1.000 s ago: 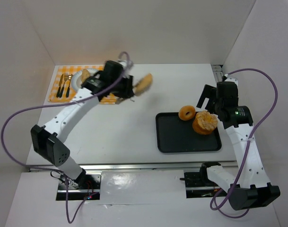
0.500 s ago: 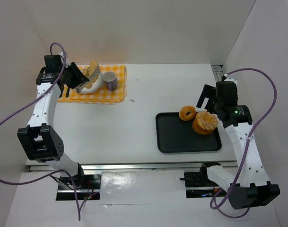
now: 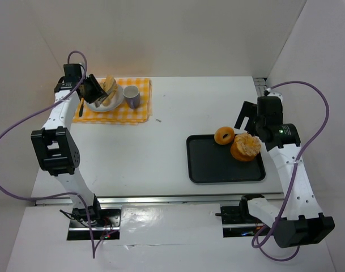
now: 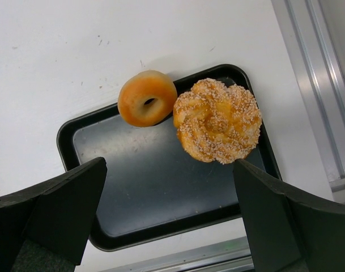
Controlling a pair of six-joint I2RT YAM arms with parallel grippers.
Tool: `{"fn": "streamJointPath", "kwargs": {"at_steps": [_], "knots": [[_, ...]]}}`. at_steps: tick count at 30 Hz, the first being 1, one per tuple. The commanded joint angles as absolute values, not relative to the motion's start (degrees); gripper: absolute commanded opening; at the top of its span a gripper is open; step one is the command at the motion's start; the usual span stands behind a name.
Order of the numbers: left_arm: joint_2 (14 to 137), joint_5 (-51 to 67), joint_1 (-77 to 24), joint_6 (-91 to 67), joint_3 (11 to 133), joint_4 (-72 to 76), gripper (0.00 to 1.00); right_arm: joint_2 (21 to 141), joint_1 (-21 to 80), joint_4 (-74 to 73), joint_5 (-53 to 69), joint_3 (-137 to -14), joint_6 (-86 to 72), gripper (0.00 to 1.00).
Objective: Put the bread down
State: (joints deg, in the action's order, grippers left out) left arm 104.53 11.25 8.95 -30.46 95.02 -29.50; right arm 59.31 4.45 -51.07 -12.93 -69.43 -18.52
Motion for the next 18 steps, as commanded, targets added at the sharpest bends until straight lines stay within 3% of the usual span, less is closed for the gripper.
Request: {"fn": "streamJointPath", "kwargs": {"at_steps": [1,7,12,18], "knots": [[107.13,10.11,9.84,-30.85,98.70,-25.22,0.39,60.12,4.31,-50.27,-13.80,-71.81,-18.11,1.00],[108.46,9.05,9.84,-31.55,98.17,-25.84,0.51,60.64,4.31,-50.27,-14.33,-72.33,-17.58,1.00],[108.98,8.00,9.84,-31.55,98.87,-27.77,0.71,60.64,4.31,-49.66,-14.33,-71.81,-17.58,1.00],[106.00,8.00,9.84,-30.94,99.49,-29.00,0.72,60.64,4.31,-49.66,-13.80,-71.81,-17.05,1.00]]}}
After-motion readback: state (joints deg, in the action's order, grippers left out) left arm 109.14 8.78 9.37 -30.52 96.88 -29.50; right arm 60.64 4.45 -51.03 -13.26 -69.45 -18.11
